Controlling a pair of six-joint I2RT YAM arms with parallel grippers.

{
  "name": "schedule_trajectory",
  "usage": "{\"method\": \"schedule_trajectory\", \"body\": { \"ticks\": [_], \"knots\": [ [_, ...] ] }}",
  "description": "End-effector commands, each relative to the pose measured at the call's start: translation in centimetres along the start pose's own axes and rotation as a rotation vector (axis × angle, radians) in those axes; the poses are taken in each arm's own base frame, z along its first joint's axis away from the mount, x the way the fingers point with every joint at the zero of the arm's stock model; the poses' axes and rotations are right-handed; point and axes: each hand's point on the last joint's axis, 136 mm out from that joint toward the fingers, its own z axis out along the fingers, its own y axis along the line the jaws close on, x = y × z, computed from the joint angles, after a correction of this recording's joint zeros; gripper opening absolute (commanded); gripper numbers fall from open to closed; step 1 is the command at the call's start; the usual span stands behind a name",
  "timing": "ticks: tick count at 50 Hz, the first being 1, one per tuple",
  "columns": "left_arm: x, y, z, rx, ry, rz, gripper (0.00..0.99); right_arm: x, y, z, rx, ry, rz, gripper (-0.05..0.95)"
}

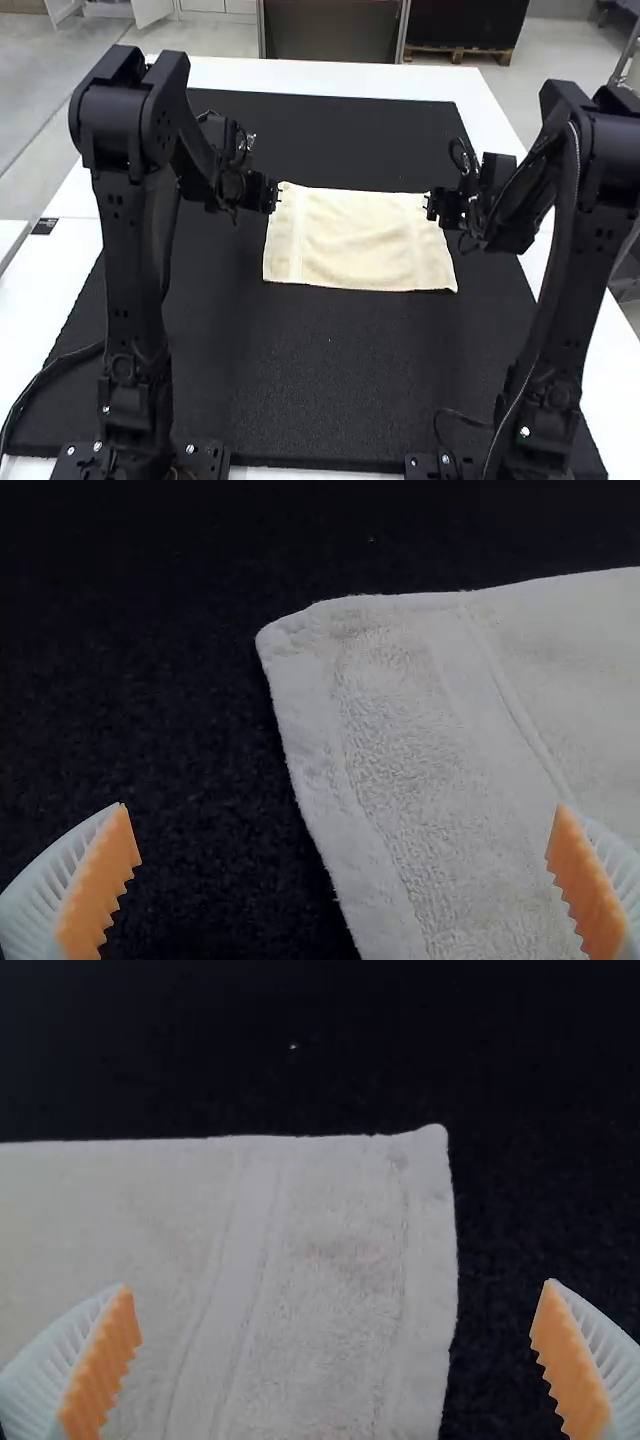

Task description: Fold the towel.

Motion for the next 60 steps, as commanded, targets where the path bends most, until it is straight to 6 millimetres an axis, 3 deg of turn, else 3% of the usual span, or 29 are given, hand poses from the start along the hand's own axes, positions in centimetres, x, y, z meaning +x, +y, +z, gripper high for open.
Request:
{"method": "schedule_trajectory", "body": {
  "ticks": [1, 31, 60],
  "knots": [
    [-1.0, -0.8, 0.9, 0.015, -0.015, 0.036, 0.956, -0.9, 0.7, 0.9, -0.032, -0.021, -0.004, 0.91],
    [-1.7, 0.1, 3.9, 0.016, -0.017, 0.031, 0.956, -1.2, 0.3, 3.7, -0.056, -0.031, 0.004, 0.91],
    [-2.8, 0.3, 4.4, 0.015, -0.034, 0.033, 0.956, -1.7, -0.7, 6.5, -0.057, -0.035, 0.004, 0.91]
  ]
}}
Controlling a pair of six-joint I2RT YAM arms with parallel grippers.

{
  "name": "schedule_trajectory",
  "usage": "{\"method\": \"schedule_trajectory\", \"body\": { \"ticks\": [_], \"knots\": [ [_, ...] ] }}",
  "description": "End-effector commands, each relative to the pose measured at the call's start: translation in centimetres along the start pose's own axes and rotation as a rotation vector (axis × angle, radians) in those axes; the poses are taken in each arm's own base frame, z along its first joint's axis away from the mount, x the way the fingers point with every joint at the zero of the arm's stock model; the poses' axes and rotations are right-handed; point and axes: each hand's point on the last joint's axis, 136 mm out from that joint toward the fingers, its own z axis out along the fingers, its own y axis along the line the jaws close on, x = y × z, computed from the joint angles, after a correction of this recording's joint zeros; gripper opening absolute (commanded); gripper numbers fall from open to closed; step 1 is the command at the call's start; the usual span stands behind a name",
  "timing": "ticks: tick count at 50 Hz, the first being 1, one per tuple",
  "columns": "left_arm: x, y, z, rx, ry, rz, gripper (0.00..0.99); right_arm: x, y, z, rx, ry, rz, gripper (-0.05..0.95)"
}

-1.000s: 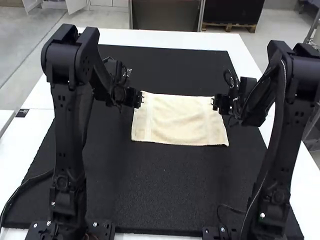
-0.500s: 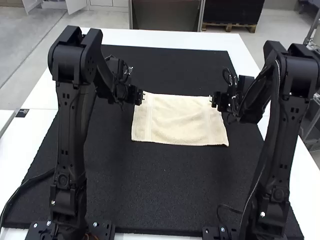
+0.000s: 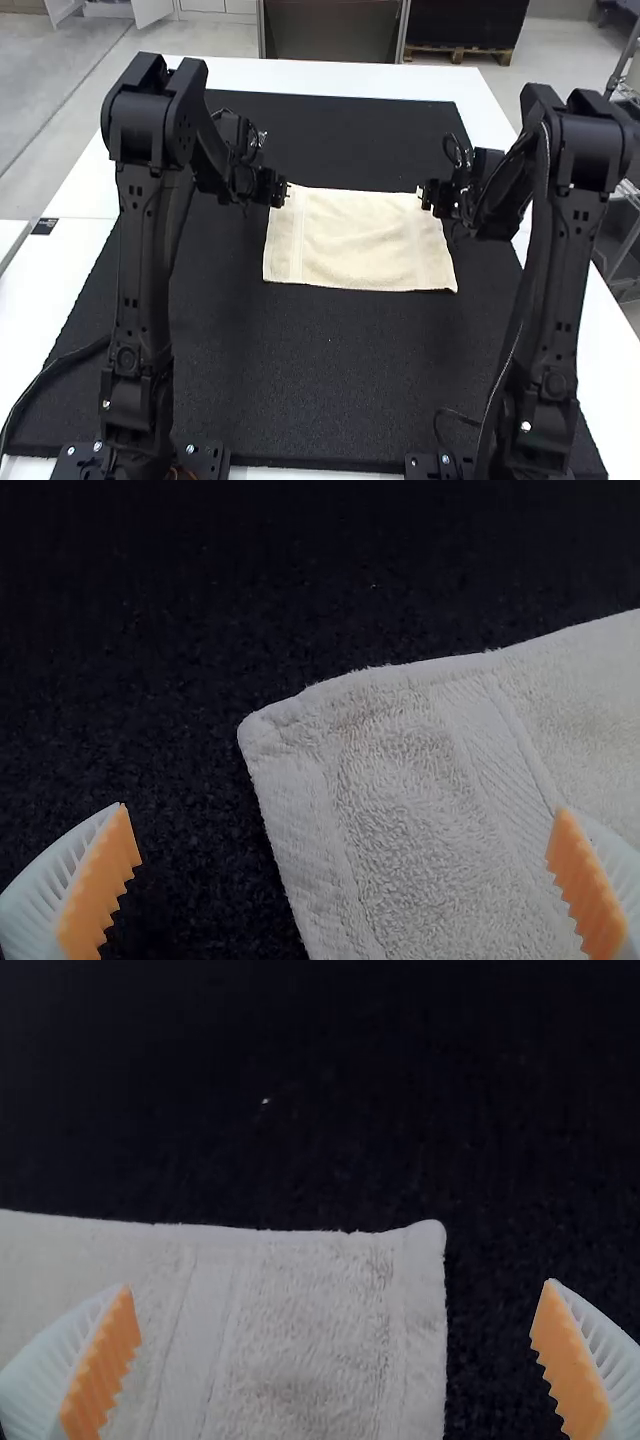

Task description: Fold the towel.

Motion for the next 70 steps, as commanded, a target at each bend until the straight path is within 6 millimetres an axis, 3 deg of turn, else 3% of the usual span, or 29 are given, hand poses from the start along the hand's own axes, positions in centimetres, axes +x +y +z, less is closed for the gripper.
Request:
{"method": "schedule_trajectory", "body": {
  "ticks": [1, 32, 70],
  "knots": [
    [-1.5, -0.1, 0.1, 0.000, -0.032, 0.019, 0.956, -0.5, 0.6, 1.0, -0.022, -0.009, -0.005, 0.91],
    [-2.2, 0.0, 0.4, -0.001, -0.048, 0.025, 0.954, 1.0, -0.1, 3.7, -0.027, 0.036, 0.004, 0.91],
    [-0.3, -0.8, 2.5, 0.020, -0.011, 0.024, 0.948, 1.9, 0.2, 3.8, -0.031, 0.068, -0.007, 0.91]
  ]
}}
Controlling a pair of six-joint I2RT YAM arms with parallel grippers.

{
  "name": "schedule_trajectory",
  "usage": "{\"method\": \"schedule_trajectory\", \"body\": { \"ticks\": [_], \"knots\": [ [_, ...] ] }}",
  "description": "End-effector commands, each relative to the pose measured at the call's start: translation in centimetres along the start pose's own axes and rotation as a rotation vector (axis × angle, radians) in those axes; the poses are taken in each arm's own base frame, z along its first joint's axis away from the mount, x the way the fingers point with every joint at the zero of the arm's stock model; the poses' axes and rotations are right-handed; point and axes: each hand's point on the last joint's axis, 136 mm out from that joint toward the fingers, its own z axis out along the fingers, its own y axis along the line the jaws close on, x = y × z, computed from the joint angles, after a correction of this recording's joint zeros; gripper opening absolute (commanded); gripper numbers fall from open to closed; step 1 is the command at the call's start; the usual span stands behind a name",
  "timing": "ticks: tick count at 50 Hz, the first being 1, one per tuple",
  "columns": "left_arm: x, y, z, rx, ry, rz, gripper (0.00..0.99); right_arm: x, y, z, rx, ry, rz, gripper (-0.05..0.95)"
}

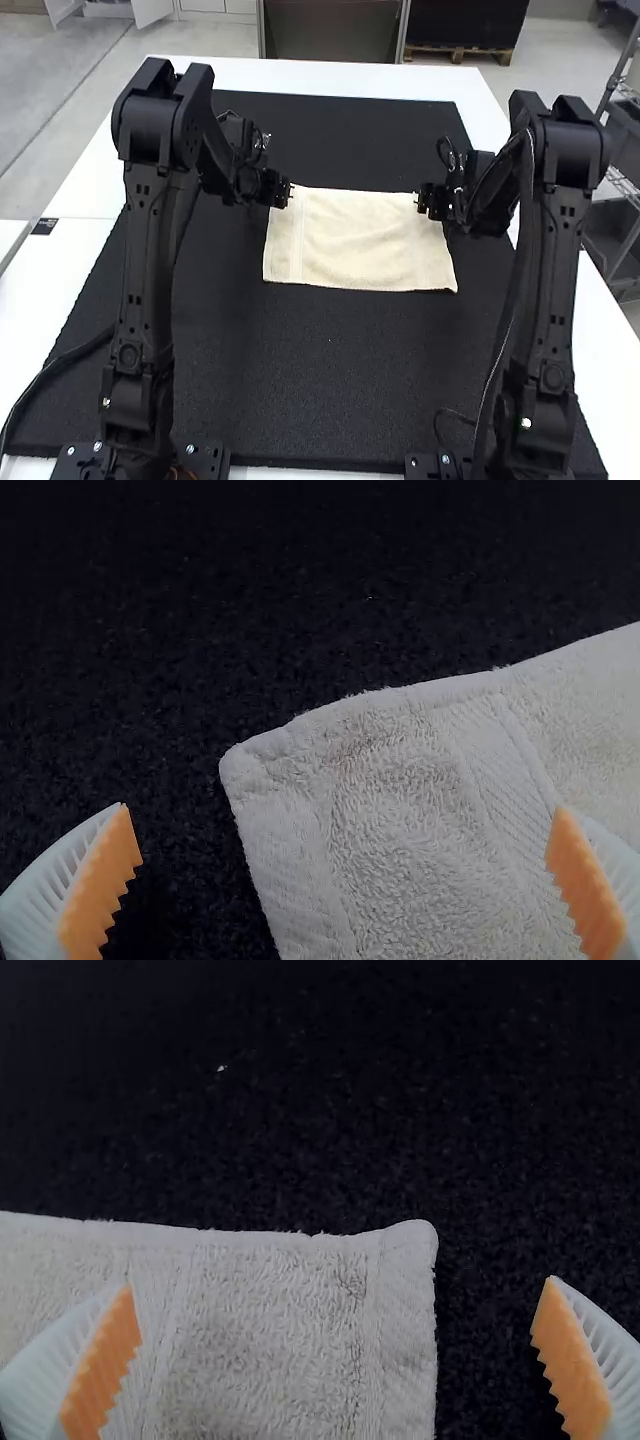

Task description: Fold the towel.

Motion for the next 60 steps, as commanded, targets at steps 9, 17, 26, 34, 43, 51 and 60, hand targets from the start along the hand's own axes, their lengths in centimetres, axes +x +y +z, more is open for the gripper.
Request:
{"method": "schedule_trajectory", "body": {
  "ticks": [9, 17, 26, 34, 43, 51, 60],
  "knots": [
    [0.2, -0.6, 0.9, 0.010, 0.001, 0.011, 0.910, 0.1, 1.0, 0.7, -0.026, 0.010, -0.026, 0.87],
    [0.5, -0.4, 0.9, 0.009, 0.012, 0.003, 0.856, 0.4, 1.0, 0.7, -0.026, 0.020, -0.024, 0.80],
    [0.7, -0.4, 1.0, 0.008, 0.020, -0.008, 0.848, 0.8, 1.0, 0.7, -0.027, 0.028, -0.021, 0.71],
    [0.8, -0.1, 0.9, -0.001, 0.021, -0.014, 0.844, 0.8, 1.0, 0.7, -0.029, 0.030, -0.025, 0.70],
    [0.8, -0.2, 0.9, 0.000, 0.023, -0.018, 0.846, 1.0, 1.0, 0.7, -0.028, 0.037, -0.045, 0.65],
    [0.8, -0.2, 0.9, -0.001, 0.021, -0.019, 0.846, 1.1, 0.7, 0.6, -0.016, 0.033, -0.056, 0.86],
    [0.8, -0.1, 0.9, -0.001, 0.021, -0.021, 0.846, 0.8, 0.3, 0.7, 0.009, 0.029, -0.068, 0.90]
  ]
}}
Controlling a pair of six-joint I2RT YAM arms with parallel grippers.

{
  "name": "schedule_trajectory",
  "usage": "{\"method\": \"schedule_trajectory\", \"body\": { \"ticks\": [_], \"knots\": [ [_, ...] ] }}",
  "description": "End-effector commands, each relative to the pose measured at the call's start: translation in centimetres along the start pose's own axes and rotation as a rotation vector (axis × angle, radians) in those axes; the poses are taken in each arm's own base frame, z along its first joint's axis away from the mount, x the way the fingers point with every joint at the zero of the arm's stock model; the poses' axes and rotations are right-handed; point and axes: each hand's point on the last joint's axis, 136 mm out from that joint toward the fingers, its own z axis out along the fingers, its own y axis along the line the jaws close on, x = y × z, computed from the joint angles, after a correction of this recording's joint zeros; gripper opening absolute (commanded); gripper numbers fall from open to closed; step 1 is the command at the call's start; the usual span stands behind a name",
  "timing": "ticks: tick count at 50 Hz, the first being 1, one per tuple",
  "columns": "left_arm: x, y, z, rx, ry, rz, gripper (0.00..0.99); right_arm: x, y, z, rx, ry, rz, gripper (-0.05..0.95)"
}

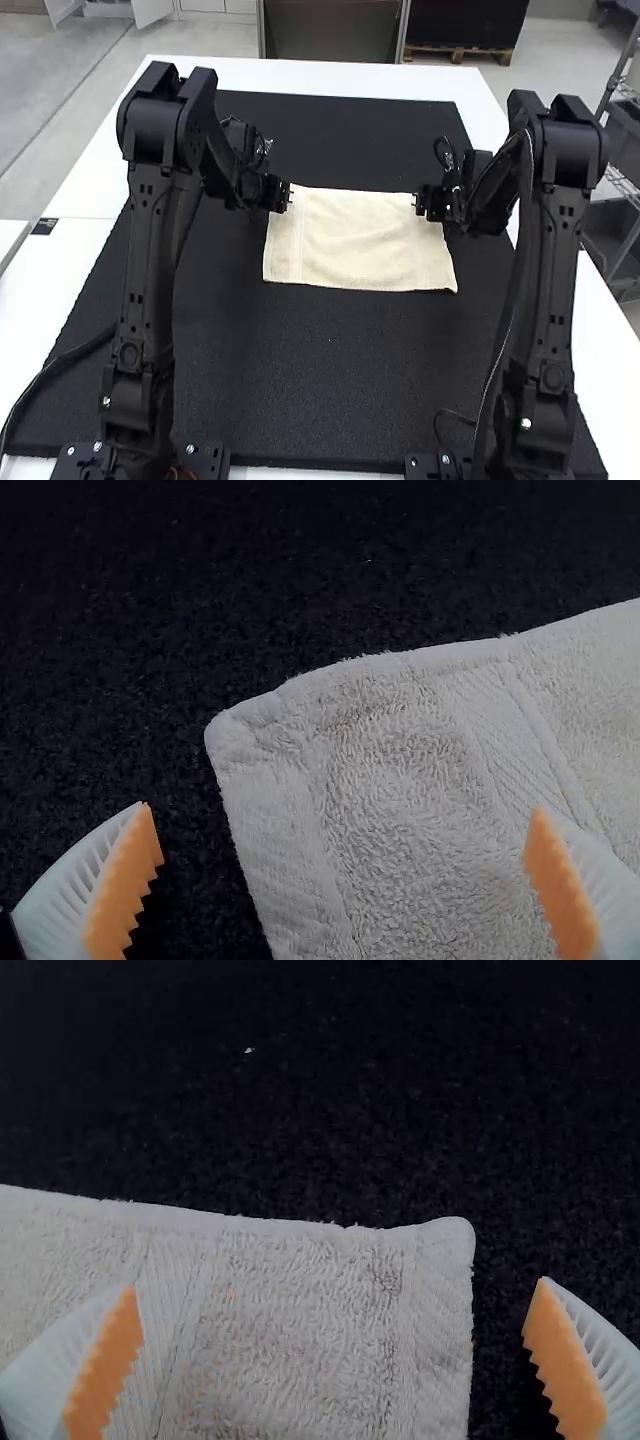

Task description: Fold the towel.

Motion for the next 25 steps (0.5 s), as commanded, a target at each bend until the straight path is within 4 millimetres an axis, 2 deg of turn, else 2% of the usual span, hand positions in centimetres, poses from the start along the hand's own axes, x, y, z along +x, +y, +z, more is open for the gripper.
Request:
{"method": "schedule_trajectory", "body": {
  "ticks": [1, 8, 11, 14, 16, 20, 25],
  "knots": [
    [-0.24, 0.03, 0.38, 0.000, -0.003, -0.012, 0.846, 0.54, -0.22, 0.54, 0.022, 0.011, -0.020, 0.90],
    [-0.32, 0.04, 0.39, 0.000, -0.005, -0.012, 0.846, 0.51, -0.31, 0.74, 0.027, 0.012, -0.022, 0.90],
    [-0.32, 0.04, 0.39, 0.000, -0.005, -0.012, 0.841, 0.60, -0.41, 0.84, 0.027, 0.016, -0.022, 0.80],
    [-0.28, 0.03, 0.39, 0.000, -0.003, -0.012, 0.744, 0.72, -0.55, 0.82, 0.028, 0.018, -0.019, 0.67],
    [-0.24, 0.03, 0.38, 0.000, -0.003, -0.014, 0.638, 0.72, -0.63, 0.80, 0.029, 0.018, -0.018, 0.60],
    [-0.28, 0.03, 0.38, 0.000, -0.005, -0.021, 0.497, 0.90, -0.54, 0.83, 0.027, 0.027, -0.025, 0.53],
    [-0.24, 0.11, 0.36, -0.001, -0.004, -0.024, 0.375, 1.26, -0.37, 0.88, 0.023, 0.045, -0.037, 0.47]
  ]
}}
